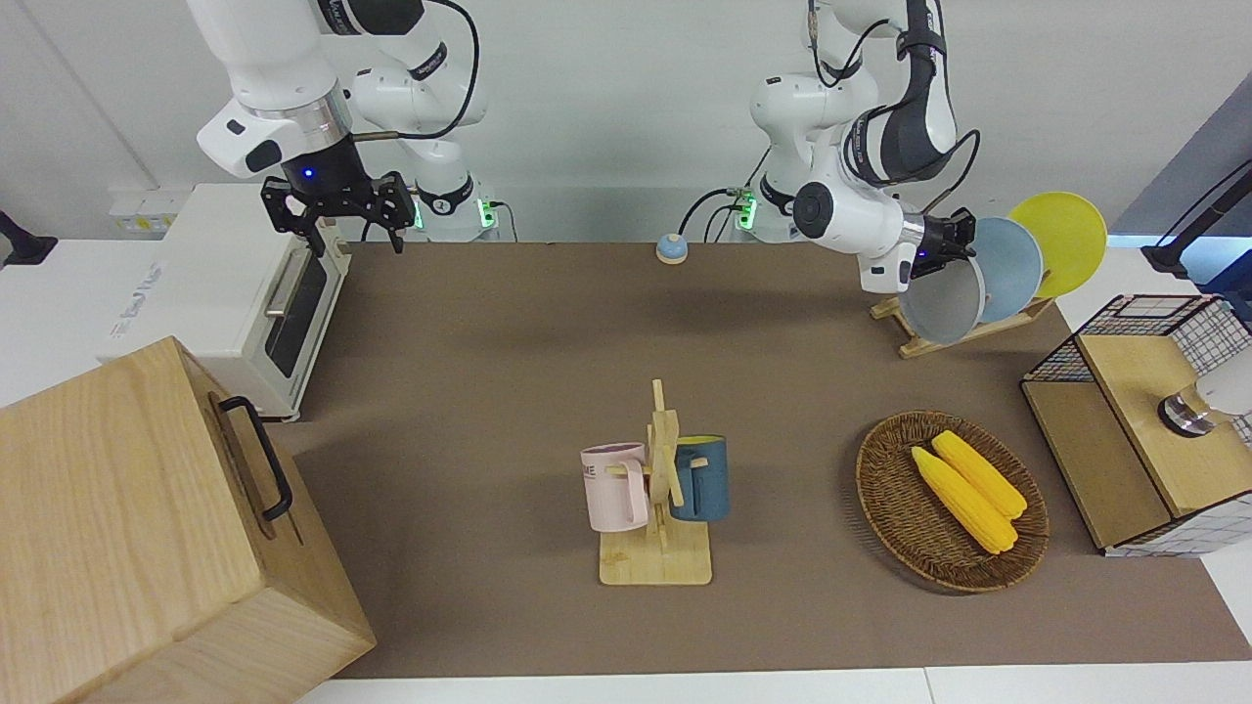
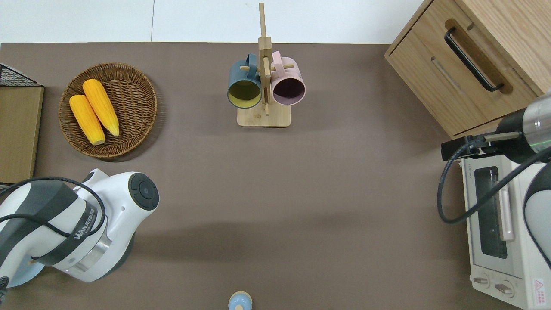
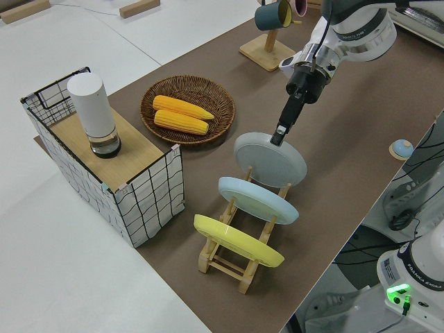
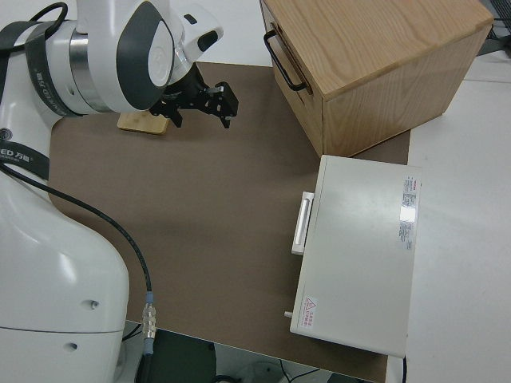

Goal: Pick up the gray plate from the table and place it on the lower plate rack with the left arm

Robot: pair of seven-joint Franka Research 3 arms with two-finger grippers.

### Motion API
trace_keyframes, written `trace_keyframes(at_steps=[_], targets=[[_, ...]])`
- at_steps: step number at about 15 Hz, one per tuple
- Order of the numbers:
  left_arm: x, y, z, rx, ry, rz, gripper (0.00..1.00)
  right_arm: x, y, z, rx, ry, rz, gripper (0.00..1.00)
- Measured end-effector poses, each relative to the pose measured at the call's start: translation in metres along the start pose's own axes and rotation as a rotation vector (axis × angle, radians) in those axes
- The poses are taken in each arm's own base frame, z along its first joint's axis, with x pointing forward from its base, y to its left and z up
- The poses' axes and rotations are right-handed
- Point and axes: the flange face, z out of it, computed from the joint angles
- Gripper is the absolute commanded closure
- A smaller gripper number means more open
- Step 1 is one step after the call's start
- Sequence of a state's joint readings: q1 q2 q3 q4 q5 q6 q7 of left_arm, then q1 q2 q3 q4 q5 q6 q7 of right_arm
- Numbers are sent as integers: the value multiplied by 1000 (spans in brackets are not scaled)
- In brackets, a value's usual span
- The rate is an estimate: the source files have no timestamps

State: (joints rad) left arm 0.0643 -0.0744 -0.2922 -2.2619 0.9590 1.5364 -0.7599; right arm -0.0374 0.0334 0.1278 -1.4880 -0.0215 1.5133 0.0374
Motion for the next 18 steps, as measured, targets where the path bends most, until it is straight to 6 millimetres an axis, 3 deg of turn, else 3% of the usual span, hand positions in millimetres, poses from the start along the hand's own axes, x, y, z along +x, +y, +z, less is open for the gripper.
trace_keyframes(at_steps=[1, 2, 3, 5, 18], targets=[[0, 1, 0, 1, -1, 3, 887, 0, 0, 0, 0, 0, 0, 17], [0, 2, 1, 1, -1, 4, 683, 0, 0, 0, 0, 0, 0, 17], [0, 3, 1, 2, 0, 5, 581, 0, 0, 0, 0, 0, 0, 17], [0, 3, 0, 2, 1, 5, 9, 0, 0, 0, 0, 0, 0, 17], [-1, 5, -3, 4, 8, 9, 0, 0, 0, 0, 0, 0, 0, 17]])
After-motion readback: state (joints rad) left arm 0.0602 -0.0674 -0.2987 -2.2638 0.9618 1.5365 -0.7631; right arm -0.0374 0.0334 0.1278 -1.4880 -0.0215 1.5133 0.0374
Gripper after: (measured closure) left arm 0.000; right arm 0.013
